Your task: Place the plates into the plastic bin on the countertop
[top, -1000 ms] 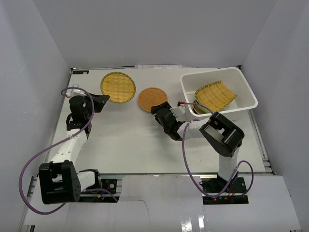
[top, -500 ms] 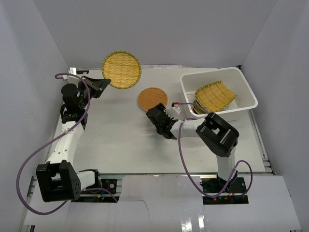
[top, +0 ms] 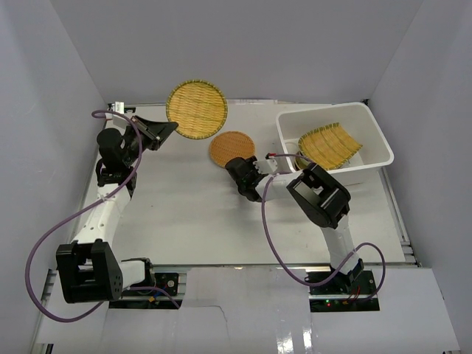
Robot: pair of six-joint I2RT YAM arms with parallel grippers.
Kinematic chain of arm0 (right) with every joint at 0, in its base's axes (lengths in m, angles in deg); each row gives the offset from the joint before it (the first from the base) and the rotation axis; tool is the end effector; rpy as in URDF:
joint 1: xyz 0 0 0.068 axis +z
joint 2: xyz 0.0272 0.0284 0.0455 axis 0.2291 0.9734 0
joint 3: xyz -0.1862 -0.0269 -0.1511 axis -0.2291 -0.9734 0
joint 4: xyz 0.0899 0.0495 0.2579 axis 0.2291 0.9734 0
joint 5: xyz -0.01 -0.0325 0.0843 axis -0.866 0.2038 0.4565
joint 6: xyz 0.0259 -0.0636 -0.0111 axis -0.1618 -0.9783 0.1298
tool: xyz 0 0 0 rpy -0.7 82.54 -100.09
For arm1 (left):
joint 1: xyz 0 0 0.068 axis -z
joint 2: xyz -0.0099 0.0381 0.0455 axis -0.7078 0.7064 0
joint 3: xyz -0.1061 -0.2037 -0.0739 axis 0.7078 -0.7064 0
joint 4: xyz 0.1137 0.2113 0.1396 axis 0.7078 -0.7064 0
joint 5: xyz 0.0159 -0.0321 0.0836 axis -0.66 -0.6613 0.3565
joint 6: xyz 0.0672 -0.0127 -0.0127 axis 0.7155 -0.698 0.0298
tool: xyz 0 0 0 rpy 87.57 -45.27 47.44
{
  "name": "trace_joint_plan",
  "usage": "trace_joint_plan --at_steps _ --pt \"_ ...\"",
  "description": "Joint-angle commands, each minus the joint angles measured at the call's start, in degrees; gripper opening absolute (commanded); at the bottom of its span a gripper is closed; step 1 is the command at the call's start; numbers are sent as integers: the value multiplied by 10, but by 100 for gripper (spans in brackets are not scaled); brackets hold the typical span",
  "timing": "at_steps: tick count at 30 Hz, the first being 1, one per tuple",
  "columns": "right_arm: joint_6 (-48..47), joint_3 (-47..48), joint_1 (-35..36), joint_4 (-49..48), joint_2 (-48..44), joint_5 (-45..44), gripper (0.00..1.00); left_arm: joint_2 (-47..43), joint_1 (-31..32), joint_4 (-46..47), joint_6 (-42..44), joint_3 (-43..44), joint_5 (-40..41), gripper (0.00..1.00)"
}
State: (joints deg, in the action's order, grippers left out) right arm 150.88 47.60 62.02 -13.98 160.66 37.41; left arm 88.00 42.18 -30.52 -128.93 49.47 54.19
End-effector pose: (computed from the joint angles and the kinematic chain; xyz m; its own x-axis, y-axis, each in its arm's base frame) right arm 0.3164 0.3011 0.0753 -0.1808 0.8810 -0.4373 0.3840 0.4725 0.7932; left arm 0.3274 -0.0152 0.2961 -0.4588 -0.7611 -0.4586 0.2376 0.3922 -0.8886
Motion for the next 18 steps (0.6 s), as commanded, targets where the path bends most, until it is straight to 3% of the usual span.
trace_joint_plan --at_steps 1,4,7,12,18 --pt "20 12 -9 7 26 22 29 -5 0 51 -17 11 -23 0" --pt "-21 -2 -4 -32 5 26 13 -3 -1 56 -21 12 -24 0" --pt "-73 -26 14 -54 -37 14 8 -5 -1 51 -18 18 -23 0" --pt "-221 -56 34 -112 -125 -4 8 -15 0 34 -11 28 -20 0" --pt "-335 -137 -2 -129 -330 1 8 -33 16 26 -27 41 -28 0"
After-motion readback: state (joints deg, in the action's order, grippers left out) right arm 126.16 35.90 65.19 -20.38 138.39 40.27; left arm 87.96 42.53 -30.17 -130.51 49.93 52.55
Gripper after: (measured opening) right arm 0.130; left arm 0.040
